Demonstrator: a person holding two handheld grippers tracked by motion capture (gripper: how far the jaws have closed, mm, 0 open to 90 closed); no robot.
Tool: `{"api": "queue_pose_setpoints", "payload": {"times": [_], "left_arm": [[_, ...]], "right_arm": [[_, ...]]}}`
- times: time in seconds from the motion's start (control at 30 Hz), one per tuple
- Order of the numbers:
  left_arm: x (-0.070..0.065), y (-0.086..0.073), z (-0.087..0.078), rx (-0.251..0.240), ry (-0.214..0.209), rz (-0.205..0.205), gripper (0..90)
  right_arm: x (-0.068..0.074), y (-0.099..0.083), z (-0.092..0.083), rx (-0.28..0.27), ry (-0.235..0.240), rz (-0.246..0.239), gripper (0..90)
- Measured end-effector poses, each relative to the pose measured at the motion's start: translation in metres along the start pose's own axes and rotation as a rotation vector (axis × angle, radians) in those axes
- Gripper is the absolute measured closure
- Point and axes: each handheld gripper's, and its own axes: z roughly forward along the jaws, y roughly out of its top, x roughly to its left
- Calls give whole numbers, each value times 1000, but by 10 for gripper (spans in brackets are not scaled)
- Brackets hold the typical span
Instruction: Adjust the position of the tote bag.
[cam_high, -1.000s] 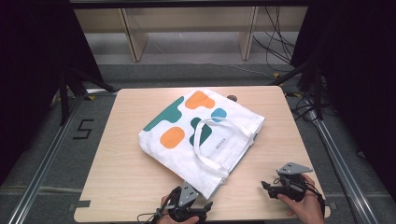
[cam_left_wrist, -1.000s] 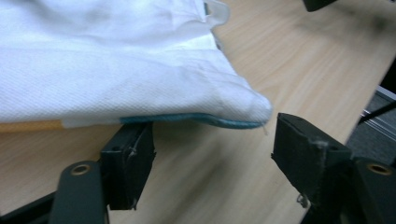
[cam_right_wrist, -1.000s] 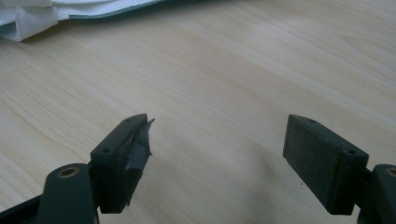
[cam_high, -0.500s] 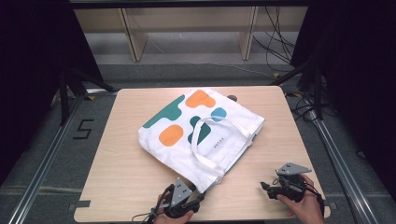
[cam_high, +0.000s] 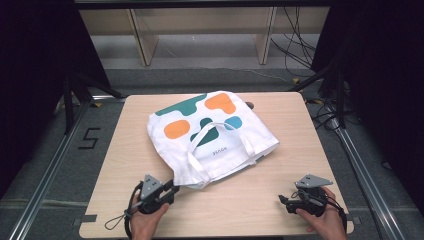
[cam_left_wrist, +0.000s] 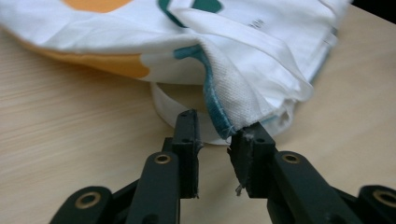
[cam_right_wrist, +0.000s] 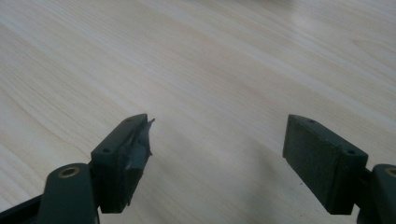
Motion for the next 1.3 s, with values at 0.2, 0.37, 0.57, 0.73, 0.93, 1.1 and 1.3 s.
{"api": "queue_pose_setpoints", "payload": {"times": [0.2, 0.37, 0.57, 0.73, 0.93, 1.1, 1.3], "left_arm": [[22, 5, 12, 8, 52, -31, 601], [26, 6, 18, 18, 61, -23, 564], [18, 9, 21, 31, 92, 21, 477], [0, 13, 30, 16, 95, 105, 432], [7, 17, 33, -4, 82, 104, 692], [18, 15, 29, 9, 84, 89, 721], [33, 12, 21, 52, 93, 87, 728]], "right_arm": [[2, 0, 1, -2, -15, 11, 240], [3, 1, -1, 1, -13, 22, 241], [4, 1, 0, 1, -22, 18, 241], [4, 1, 0, 7, -17, 14, 240], [2, 2, 3, -25, -15, -26, 241], [2, 7, 2, -32, -44, -6, 233], [-16, 28, 12, -118, -89, -83, 239]]}}
